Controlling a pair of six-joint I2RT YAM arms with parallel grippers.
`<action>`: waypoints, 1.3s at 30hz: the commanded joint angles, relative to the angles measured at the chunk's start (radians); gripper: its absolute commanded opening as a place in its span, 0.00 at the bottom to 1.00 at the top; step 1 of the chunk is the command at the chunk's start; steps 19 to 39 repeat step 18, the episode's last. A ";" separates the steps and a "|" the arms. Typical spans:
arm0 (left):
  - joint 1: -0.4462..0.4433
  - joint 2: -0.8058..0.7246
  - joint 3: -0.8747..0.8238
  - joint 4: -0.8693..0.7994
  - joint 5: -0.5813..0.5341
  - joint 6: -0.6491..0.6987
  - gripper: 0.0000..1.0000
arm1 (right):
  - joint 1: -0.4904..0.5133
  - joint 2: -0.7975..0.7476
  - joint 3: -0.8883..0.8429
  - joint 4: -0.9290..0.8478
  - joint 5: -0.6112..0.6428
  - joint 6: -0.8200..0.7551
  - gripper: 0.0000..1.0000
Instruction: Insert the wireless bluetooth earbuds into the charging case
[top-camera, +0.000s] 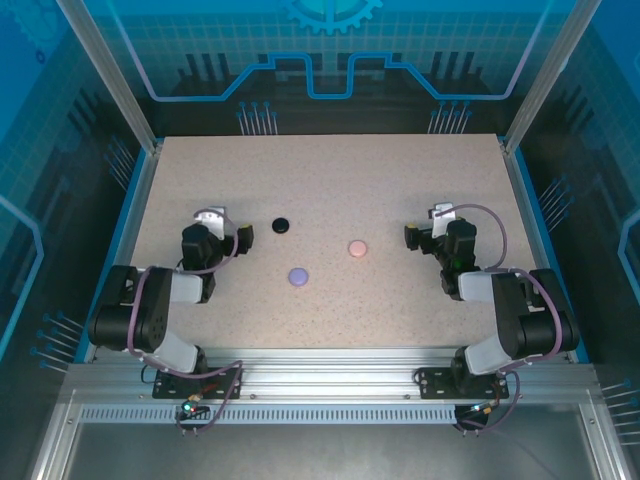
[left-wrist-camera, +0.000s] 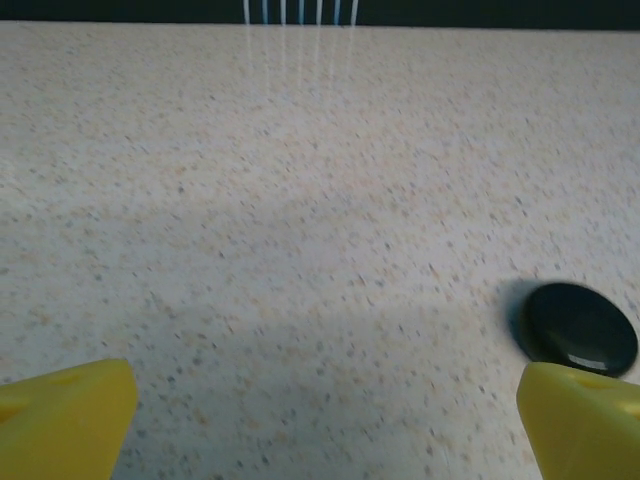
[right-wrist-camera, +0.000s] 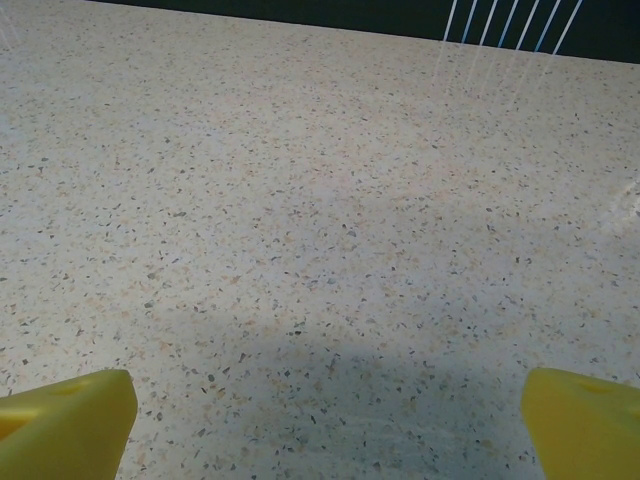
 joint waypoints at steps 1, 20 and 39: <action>0.009 0.004 0.020 0.002 0.021 -0.032 0.99 | -0.012 0.007 0.017 0.004 -0.014 0.008 1.00; 0.006 0.005 0.012 0.017 0.016 -0.030 0.99 | -0.015 0.010 0.021 -0.003 -0.023 0.008 1.00; 0.006 0.005 0.012 0.017 0.016 -0.030 0.99 | -0.015 0.010 0.021 -0.003 -0.023 0.008 1.00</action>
